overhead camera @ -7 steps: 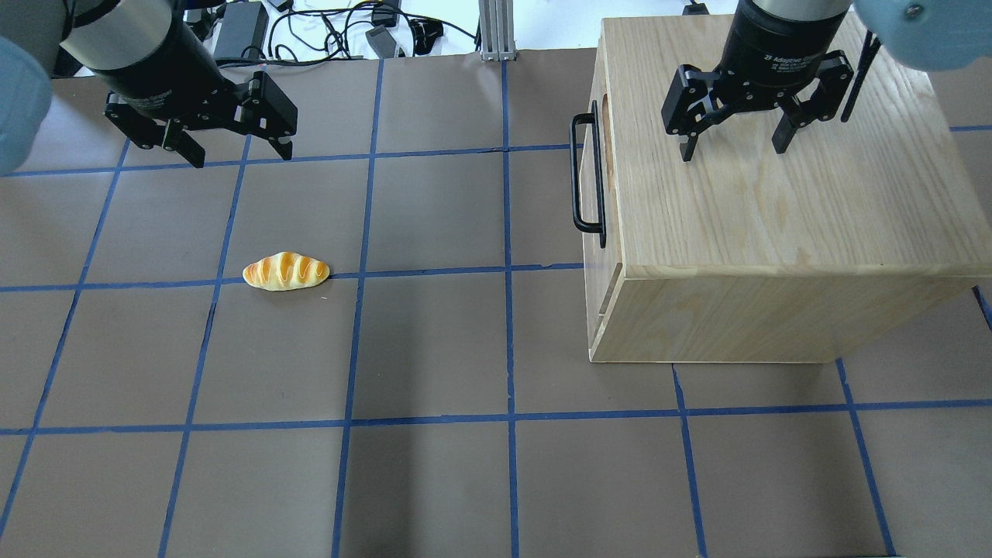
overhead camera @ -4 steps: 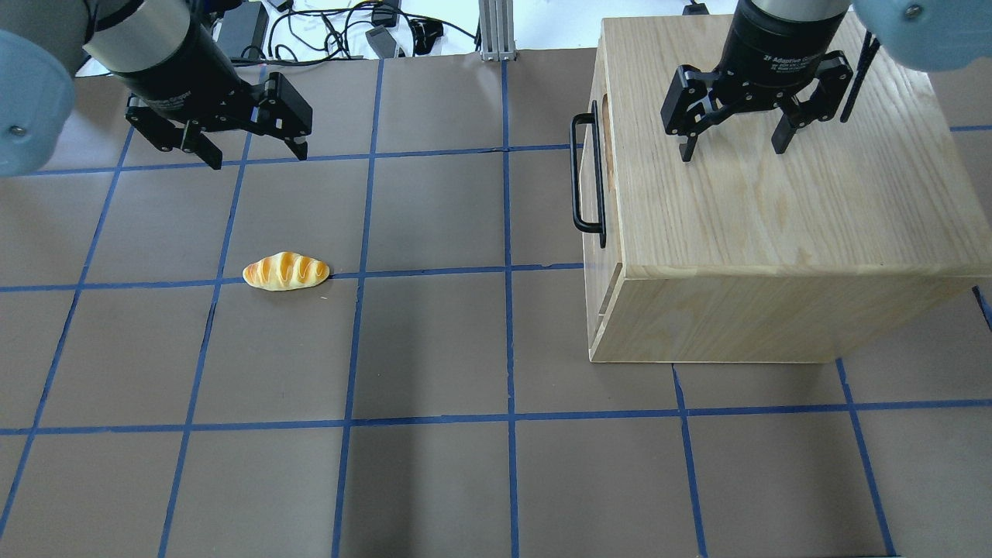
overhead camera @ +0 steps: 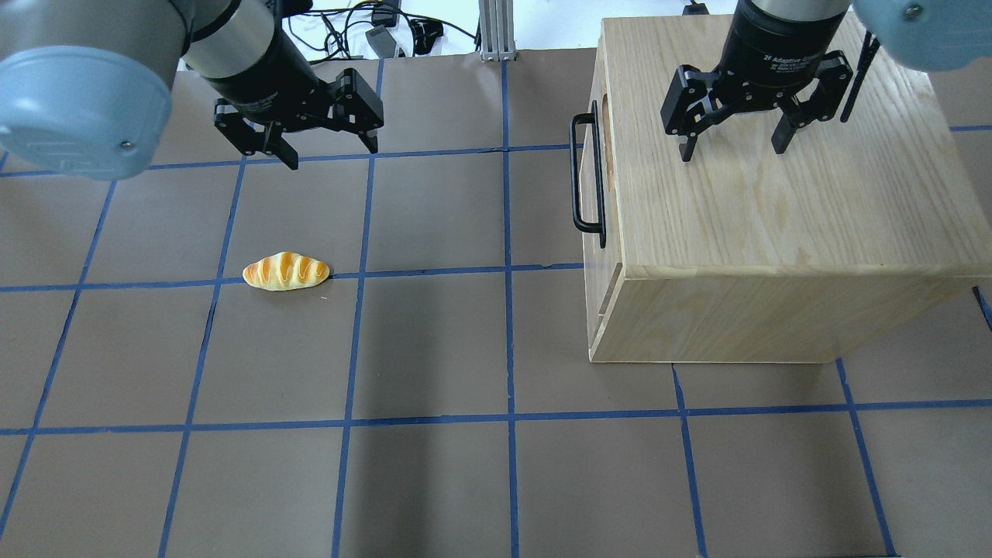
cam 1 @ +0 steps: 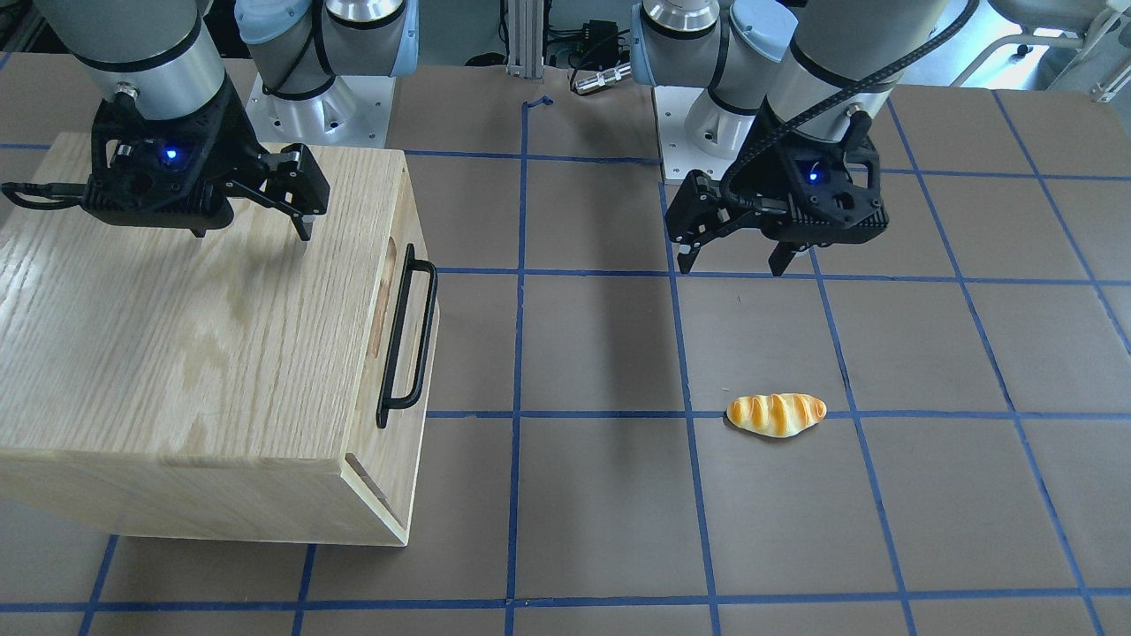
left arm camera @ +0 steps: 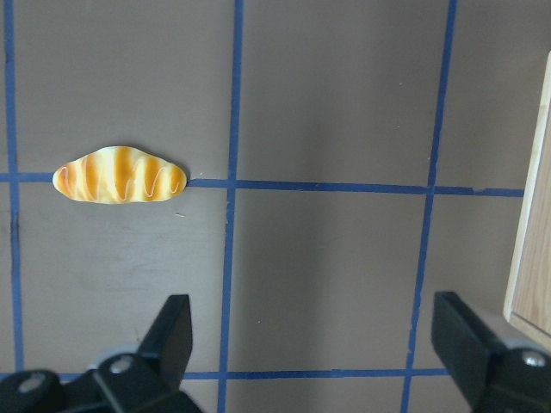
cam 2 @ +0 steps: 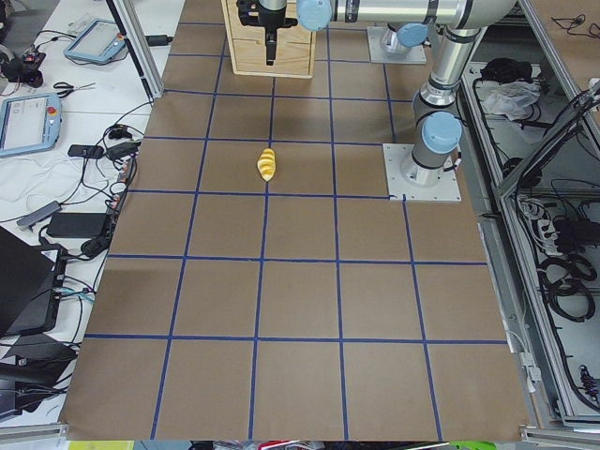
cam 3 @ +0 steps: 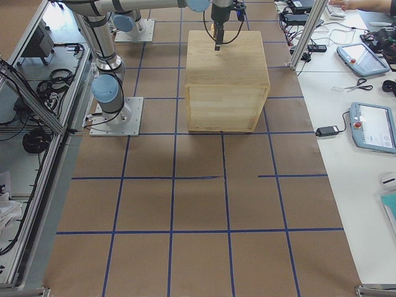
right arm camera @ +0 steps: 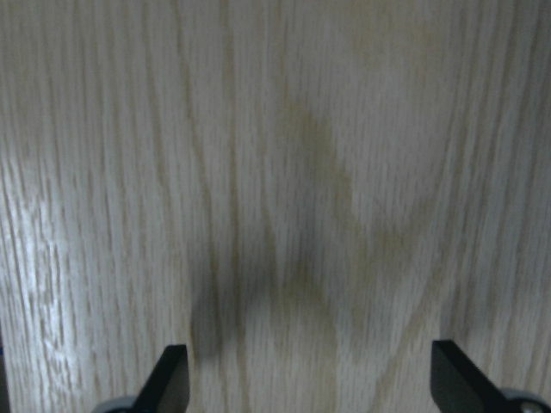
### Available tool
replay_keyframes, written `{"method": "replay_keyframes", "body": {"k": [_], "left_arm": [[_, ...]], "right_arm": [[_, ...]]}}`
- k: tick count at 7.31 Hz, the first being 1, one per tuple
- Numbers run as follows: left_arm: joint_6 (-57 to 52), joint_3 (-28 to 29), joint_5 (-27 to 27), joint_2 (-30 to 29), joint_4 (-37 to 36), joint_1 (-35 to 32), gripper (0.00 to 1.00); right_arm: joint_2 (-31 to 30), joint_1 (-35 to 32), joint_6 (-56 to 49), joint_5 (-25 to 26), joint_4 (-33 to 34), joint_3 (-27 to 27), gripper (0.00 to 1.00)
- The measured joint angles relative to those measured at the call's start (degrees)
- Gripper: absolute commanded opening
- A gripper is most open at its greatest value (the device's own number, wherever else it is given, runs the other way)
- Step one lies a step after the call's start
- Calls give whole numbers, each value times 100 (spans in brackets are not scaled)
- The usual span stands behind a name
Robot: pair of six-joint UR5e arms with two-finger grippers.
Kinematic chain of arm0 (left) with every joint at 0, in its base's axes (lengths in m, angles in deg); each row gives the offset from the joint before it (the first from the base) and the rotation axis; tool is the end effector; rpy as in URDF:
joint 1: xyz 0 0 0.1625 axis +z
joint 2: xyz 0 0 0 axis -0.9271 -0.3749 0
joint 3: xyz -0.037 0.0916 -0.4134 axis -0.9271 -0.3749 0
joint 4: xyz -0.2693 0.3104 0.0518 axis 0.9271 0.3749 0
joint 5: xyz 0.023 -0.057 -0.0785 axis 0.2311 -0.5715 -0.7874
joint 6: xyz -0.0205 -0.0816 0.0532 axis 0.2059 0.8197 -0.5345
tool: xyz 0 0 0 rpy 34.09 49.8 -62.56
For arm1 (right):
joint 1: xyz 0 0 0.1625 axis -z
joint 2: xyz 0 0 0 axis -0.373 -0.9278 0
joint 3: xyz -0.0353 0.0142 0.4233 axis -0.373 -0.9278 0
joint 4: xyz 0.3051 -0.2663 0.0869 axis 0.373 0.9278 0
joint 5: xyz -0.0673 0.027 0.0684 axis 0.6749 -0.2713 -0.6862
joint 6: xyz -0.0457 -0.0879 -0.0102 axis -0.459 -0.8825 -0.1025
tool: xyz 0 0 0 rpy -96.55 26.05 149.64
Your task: Open upper drawer
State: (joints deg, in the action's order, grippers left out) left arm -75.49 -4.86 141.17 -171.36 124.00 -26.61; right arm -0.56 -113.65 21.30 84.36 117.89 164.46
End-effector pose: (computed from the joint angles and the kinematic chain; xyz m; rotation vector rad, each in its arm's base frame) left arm -0.1915 -0.5254 0.4762 0.1362 -2.9612 0.1709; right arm 0.1449 -0.5162 0.5046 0.0187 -3.0967 -0.0707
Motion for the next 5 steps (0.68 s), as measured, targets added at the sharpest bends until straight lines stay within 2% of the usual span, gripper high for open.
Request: {"method": "replay_keyframes", "body": {"k": [2, 5], "left_arm": [[552, -14, -648, -225, -341, -314, 100], [937, -20, -1314, -574, -855, -772, 100]], "right_arm": [[0, 4, -1, 0, 0, -1, 100], [0, 2, 2, 0, 0, -4, 100]]}}
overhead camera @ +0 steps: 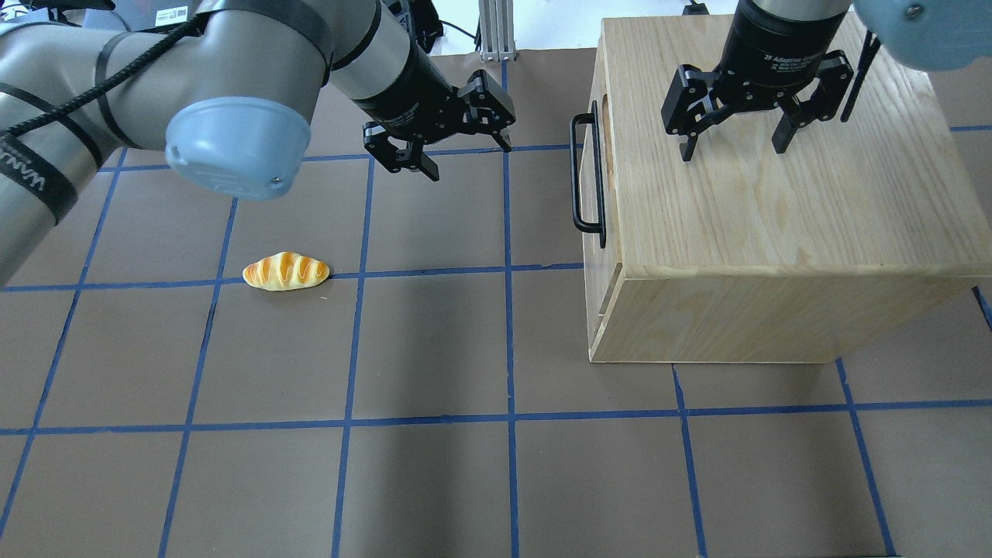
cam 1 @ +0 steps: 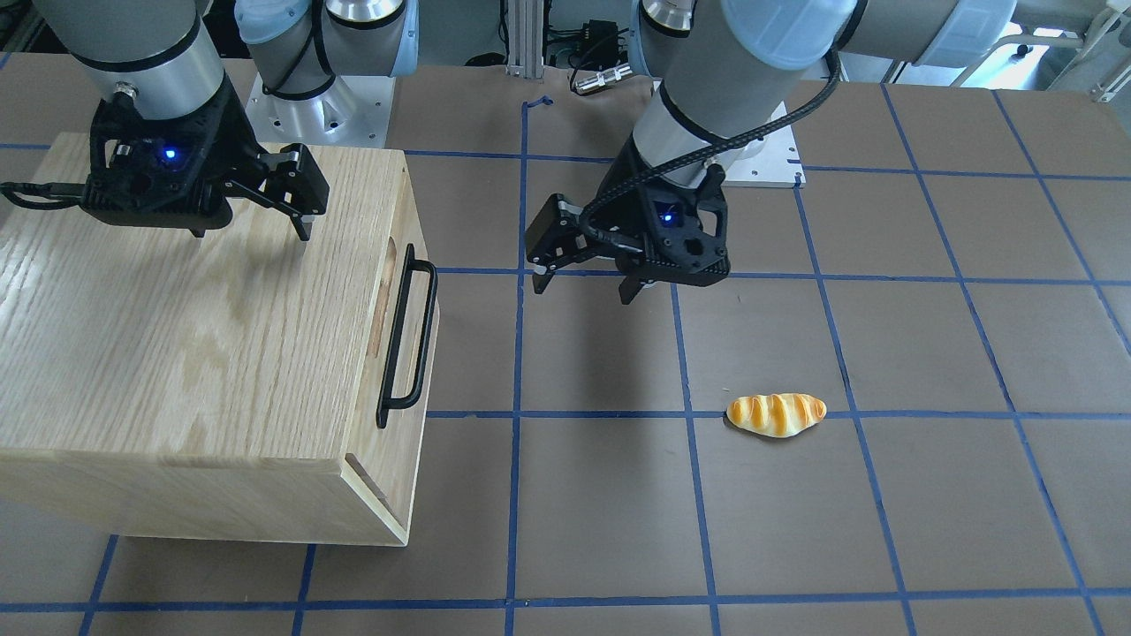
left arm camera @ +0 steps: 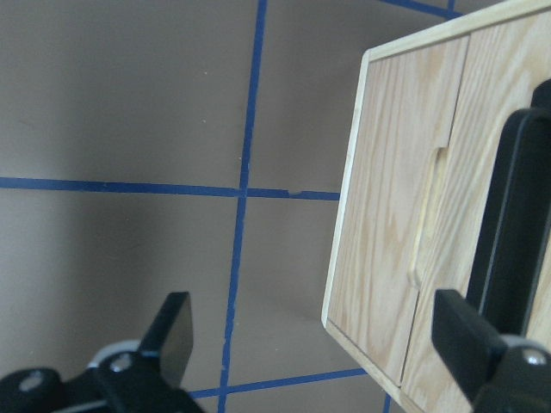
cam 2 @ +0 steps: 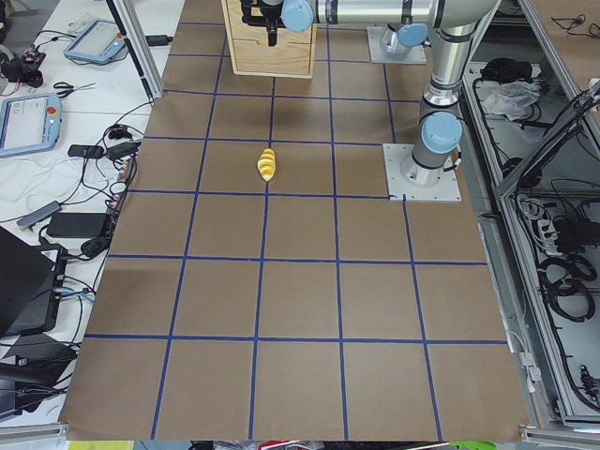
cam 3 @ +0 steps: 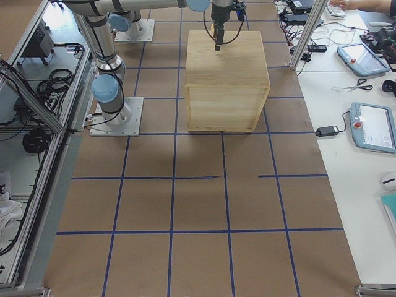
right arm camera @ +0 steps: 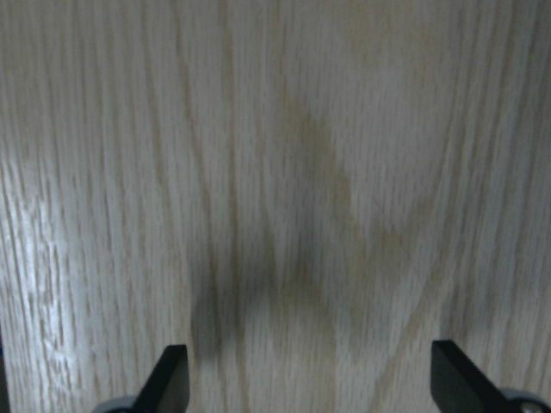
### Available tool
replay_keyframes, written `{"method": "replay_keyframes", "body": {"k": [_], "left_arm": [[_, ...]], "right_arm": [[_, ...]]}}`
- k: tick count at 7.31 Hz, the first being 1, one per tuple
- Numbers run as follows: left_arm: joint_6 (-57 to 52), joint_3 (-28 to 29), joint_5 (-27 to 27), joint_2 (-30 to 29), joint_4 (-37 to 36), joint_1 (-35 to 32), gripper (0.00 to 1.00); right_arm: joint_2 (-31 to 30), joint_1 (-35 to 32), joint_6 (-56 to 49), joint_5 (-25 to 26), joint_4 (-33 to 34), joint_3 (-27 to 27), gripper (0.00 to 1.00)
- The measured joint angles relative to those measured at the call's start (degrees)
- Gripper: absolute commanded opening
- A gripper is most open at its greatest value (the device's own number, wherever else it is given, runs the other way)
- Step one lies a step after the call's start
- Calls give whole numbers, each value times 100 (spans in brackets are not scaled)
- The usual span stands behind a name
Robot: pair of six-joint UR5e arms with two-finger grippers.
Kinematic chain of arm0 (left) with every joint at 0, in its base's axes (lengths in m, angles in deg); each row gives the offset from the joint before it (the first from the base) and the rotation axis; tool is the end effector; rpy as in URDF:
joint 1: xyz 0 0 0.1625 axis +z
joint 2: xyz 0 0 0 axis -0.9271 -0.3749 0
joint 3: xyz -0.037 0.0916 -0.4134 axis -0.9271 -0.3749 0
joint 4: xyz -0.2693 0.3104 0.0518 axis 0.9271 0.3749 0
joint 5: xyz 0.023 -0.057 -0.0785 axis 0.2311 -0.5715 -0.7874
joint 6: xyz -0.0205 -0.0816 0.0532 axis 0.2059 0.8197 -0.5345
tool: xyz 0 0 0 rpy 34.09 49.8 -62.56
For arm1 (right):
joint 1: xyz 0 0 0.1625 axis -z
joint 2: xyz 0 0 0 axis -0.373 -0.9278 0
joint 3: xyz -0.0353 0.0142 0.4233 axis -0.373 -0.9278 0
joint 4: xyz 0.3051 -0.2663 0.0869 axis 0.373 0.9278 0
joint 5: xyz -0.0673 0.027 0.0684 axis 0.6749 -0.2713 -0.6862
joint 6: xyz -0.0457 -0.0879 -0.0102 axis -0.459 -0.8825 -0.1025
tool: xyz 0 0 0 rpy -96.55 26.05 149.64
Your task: Open upper drawer
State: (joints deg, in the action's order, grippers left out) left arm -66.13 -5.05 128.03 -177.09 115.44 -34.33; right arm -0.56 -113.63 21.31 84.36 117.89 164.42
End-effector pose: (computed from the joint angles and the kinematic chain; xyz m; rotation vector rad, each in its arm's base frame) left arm -0.2903 -0.5293 0.4415 0.1299 -2.7176 0.0927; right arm 0.1447 -0.5163 0.5050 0.0179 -3.0968 -0.0697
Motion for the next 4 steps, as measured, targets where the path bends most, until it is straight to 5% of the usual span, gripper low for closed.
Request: {"method": "replay_keyframes", "body": {"k": [4], "left_arm": [[281, 0, -198, -392, -884, -421, 100]], "right_arm": [[0, 0, -3, 0, 0, 3, 100]]}}
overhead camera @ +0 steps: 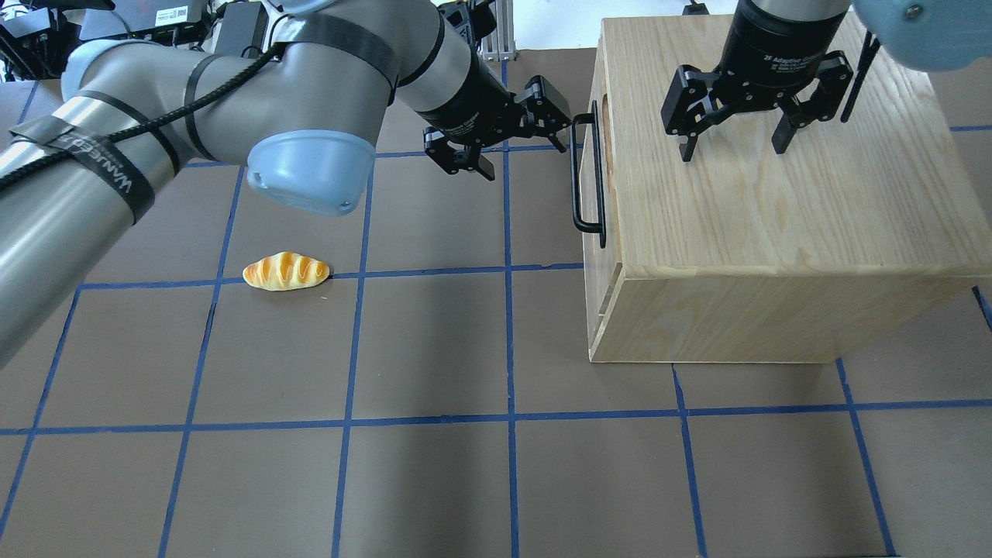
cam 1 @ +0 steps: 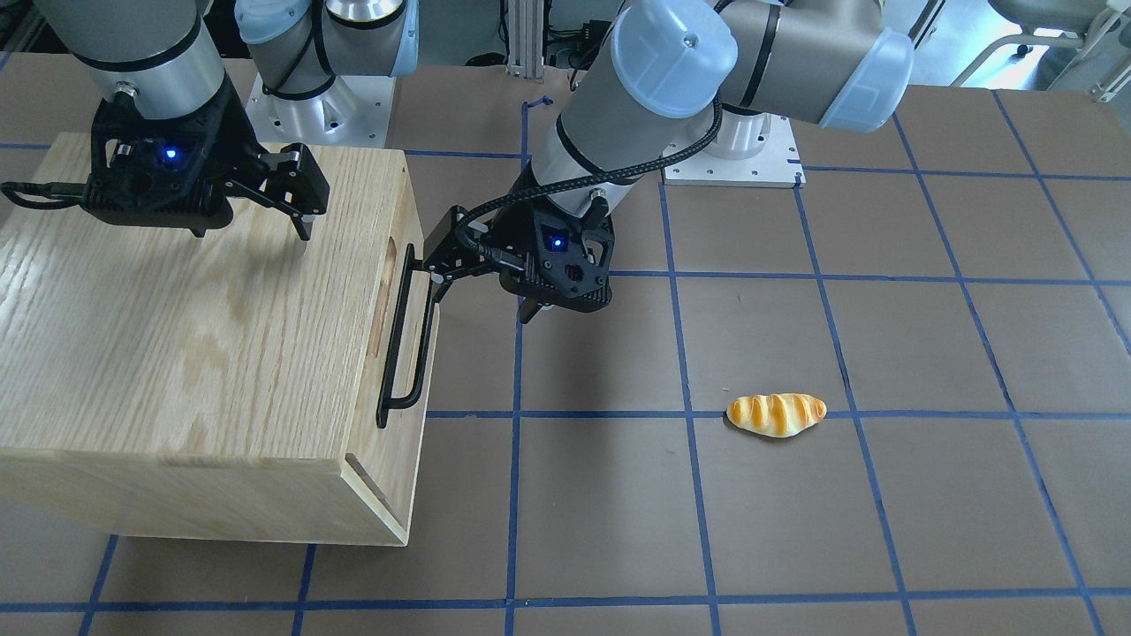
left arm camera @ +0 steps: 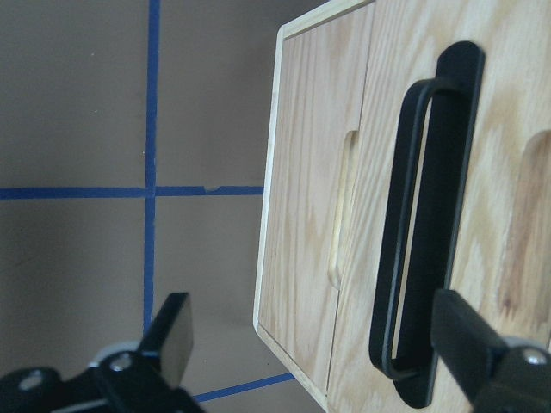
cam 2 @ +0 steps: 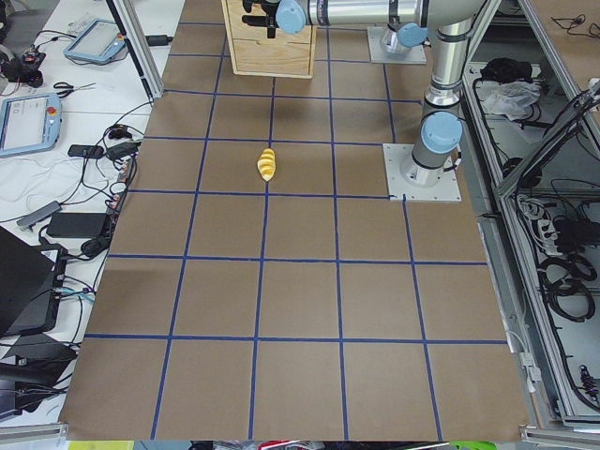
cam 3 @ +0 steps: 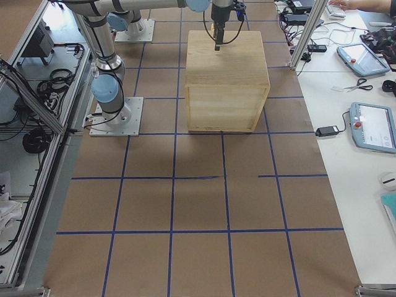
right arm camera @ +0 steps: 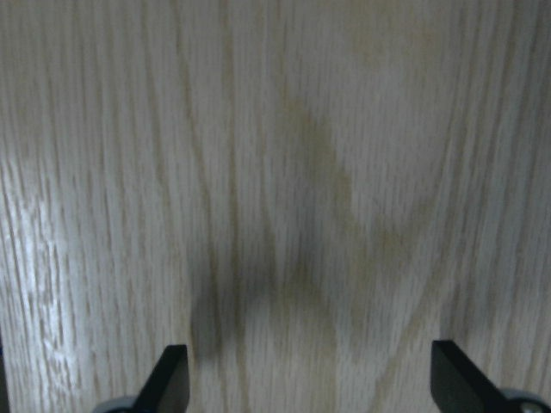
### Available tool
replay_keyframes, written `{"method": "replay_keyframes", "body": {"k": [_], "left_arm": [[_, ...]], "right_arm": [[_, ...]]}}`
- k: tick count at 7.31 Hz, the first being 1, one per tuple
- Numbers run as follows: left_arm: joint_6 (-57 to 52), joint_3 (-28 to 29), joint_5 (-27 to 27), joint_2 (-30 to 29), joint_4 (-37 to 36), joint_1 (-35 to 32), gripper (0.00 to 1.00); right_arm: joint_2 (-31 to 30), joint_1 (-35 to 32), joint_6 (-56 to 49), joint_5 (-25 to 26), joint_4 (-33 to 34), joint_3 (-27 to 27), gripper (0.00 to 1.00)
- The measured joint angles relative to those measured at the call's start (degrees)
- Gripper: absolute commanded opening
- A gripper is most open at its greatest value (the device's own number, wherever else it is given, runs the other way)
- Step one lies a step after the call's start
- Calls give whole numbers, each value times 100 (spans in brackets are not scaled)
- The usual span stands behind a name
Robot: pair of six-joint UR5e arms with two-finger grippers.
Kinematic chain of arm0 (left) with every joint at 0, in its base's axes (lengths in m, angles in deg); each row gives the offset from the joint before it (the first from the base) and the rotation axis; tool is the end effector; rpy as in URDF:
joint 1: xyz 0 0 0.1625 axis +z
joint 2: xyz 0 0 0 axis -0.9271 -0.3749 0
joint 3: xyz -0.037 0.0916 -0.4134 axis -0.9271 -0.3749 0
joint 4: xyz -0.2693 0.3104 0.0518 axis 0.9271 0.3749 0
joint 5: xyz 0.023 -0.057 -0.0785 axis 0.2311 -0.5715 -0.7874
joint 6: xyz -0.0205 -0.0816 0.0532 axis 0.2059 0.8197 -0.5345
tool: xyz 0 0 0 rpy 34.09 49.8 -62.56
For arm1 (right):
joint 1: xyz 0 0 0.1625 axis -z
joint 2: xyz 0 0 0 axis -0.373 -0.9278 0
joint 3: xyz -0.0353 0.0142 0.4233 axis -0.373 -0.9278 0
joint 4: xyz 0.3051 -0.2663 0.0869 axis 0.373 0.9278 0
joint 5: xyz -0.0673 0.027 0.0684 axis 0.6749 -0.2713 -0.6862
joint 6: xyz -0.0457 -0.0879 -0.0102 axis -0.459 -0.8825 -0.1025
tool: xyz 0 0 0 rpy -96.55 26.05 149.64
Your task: Open upper drawer
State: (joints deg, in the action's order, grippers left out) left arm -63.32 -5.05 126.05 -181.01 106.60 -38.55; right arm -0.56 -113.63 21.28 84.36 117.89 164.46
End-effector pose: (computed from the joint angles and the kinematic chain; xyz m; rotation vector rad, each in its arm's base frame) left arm -0.3396 -0.5328 0.4204 0.0651 -2.6549 0.1484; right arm 0.1447 -0.5162 0.5046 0.0187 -3.0968 -0.0708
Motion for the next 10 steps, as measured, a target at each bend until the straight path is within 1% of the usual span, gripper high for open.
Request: {"method": "replay_keyframes", "body": {"k": [3, 10], "left_arm": [[19, -6, 1, -267, -406, -163, 100], [-96, -106, 56, -448, -651, -193, 100]], "right_arm": [[0, -2, 0, 0, 0, -3, 100], [0, -1, 2, 0, 0, -4, 100]]}}
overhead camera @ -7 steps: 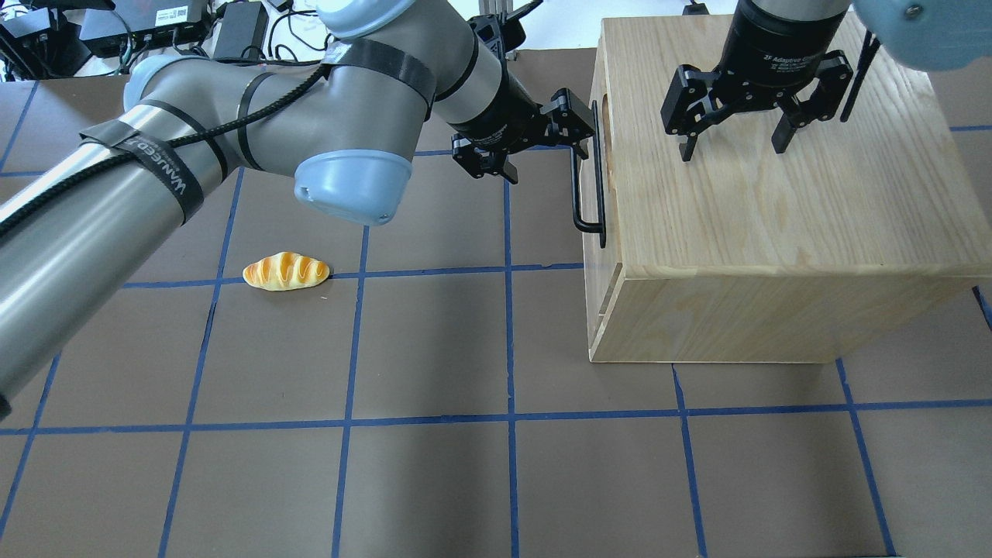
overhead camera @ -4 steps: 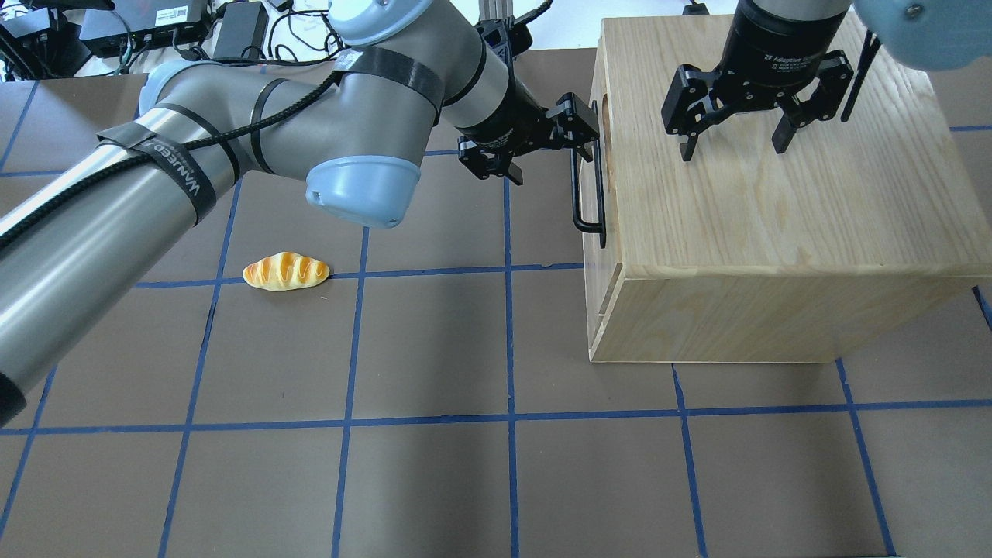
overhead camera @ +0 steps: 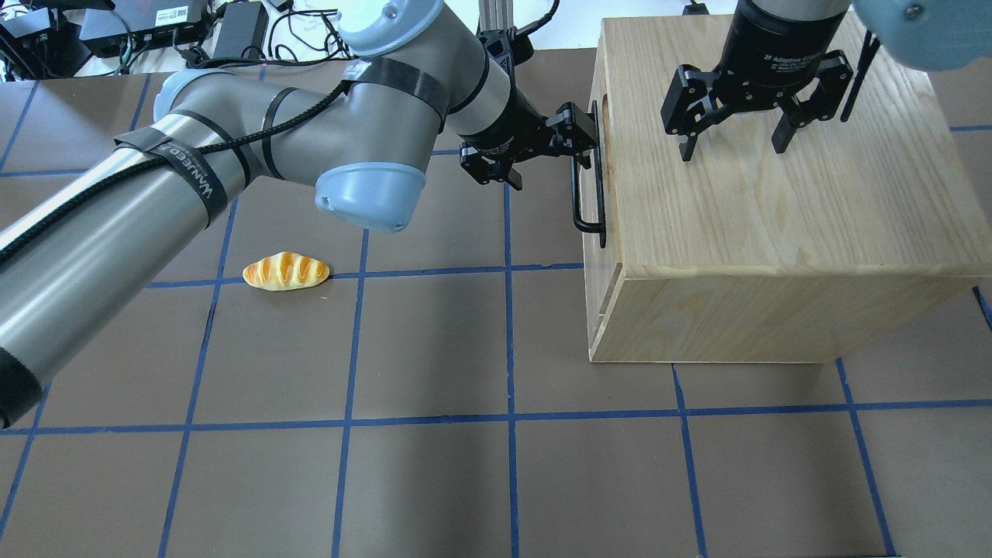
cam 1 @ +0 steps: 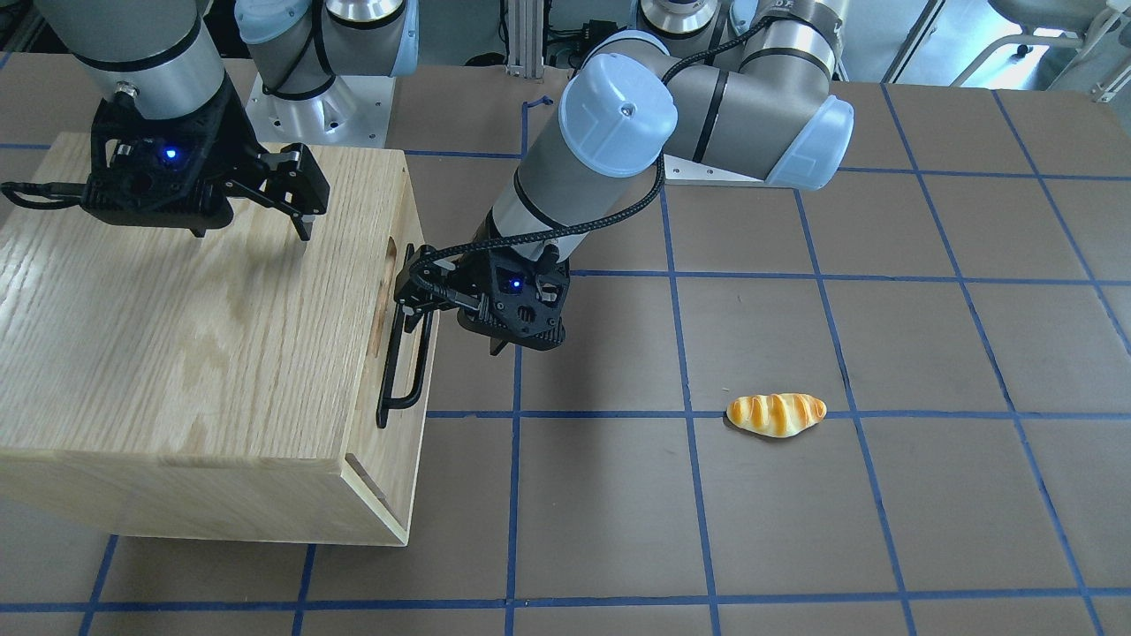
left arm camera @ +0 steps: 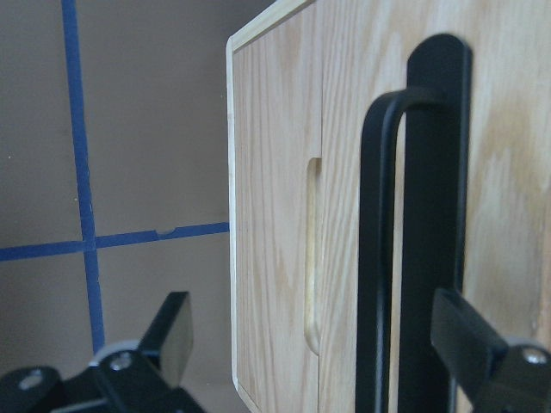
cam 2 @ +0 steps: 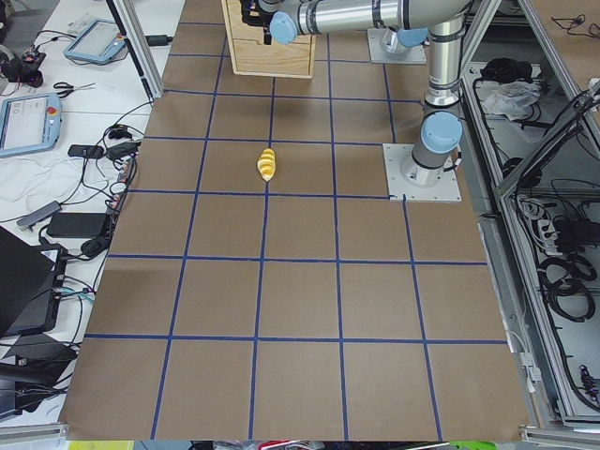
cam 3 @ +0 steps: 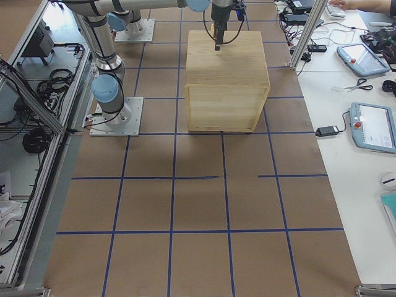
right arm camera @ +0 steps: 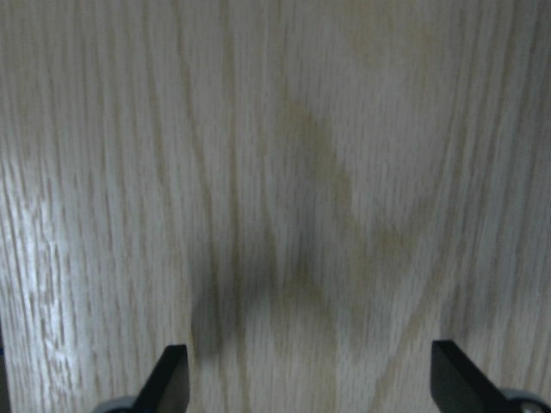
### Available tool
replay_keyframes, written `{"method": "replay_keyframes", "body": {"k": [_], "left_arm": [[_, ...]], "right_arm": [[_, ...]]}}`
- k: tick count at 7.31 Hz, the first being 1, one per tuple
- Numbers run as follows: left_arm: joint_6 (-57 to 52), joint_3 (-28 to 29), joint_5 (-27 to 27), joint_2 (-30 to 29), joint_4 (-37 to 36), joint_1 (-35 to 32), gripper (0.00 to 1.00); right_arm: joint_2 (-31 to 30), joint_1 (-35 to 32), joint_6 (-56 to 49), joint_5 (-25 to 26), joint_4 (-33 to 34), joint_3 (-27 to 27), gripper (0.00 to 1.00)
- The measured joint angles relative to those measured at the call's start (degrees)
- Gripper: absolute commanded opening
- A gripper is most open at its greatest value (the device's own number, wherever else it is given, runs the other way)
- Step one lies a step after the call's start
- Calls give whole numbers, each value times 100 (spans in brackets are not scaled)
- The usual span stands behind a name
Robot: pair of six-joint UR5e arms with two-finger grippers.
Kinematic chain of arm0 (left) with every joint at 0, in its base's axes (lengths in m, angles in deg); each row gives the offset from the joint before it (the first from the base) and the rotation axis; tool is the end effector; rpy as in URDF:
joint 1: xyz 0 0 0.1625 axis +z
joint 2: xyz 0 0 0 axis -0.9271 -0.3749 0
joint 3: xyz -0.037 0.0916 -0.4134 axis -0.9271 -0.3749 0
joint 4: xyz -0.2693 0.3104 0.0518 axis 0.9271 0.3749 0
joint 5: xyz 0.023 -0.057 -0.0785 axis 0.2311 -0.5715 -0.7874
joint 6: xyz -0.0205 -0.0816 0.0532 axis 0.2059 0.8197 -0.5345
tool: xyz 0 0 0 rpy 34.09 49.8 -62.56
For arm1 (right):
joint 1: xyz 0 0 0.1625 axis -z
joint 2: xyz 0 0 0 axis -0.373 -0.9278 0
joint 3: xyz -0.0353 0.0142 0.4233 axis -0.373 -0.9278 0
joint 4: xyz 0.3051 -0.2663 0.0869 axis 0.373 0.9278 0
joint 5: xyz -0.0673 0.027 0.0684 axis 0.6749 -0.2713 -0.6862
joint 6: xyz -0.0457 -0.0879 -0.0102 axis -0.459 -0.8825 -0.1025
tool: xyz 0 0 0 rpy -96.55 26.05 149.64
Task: Open upper drawer
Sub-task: 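Pull the black handle with the left gripper, sliding the drawer outward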
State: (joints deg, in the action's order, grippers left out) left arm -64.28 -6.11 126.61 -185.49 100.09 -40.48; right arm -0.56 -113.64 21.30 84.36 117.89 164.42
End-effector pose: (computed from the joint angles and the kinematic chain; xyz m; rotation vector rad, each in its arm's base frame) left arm -0.3635 -0.5424 0.3762 -0.0048 -2.6572 0.1691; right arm 0.1448 -0.5162 0.5050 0.0184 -3.0968 -0.0697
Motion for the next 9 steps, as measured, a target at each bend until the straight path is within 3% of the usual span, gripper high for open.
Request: {"method": "replay_keyframes", "body": {"k": [5, 9], "left_arm": [[-60, -108, 27, -78, -116, -21, 100], [-545, -121, 432, -49, -126, -18, 100]], "right_arm": [[0, 3, 0, 0, 0, 1, 100], [0, 1, -4, 0, 0, 0, 100]]}}
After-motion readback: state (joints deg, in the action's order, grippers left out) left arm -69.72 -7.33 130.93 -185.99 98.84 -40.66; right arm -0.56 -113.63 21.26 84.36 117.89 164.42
